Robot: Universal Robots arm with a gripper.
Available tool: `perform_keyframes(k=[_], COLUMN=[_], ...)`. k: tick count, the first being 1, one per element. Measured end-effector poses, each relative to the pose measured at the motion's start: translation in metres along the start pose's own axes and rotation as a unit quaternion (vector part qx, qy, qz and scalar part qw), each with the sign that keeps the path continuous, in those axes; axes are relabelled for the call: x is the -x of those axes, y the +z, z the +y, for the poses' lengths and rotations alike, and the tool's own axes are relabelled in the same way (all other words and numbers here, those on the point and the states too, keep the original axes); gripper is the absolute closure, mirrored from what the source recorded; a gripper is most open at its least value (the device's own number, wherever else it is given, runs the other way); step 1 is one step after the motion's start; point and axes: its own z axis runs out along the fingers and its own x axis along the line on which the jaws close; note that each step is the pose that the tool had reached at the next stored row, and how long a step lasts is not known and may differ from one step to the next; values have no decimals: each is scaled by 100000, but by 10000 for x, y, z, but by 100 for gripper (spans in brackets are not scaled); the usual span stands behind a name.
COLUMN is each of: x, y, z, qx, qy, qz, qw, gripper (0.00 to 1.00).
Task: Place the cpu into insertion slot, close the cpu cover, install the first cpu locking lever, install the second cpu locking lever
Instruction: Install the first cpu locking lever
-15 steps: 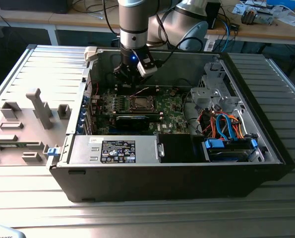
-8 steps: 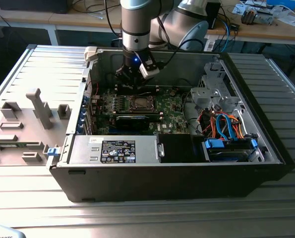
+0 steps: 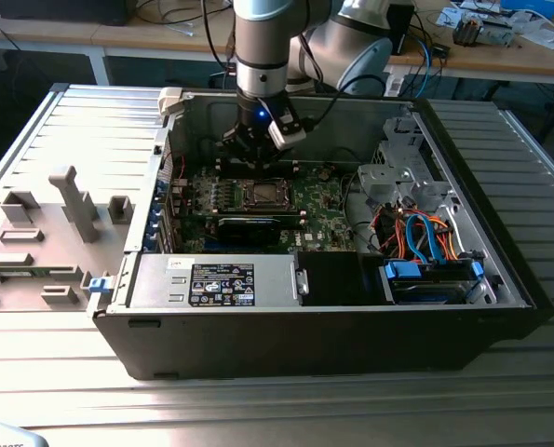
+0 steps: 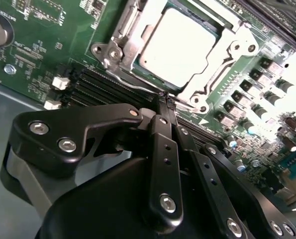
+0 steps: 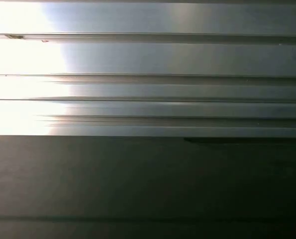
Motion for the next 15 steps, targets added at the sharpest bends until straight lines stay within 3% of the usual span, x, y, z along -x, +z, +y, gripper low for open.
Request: perform_keyframes(k=[11,15], x=[208,230], y=[27,29], z=[-2,9], qx=[-2,62], qy=[-212,-409], qz=[6,1], qw=[100000,99999], gripper=[89,89])
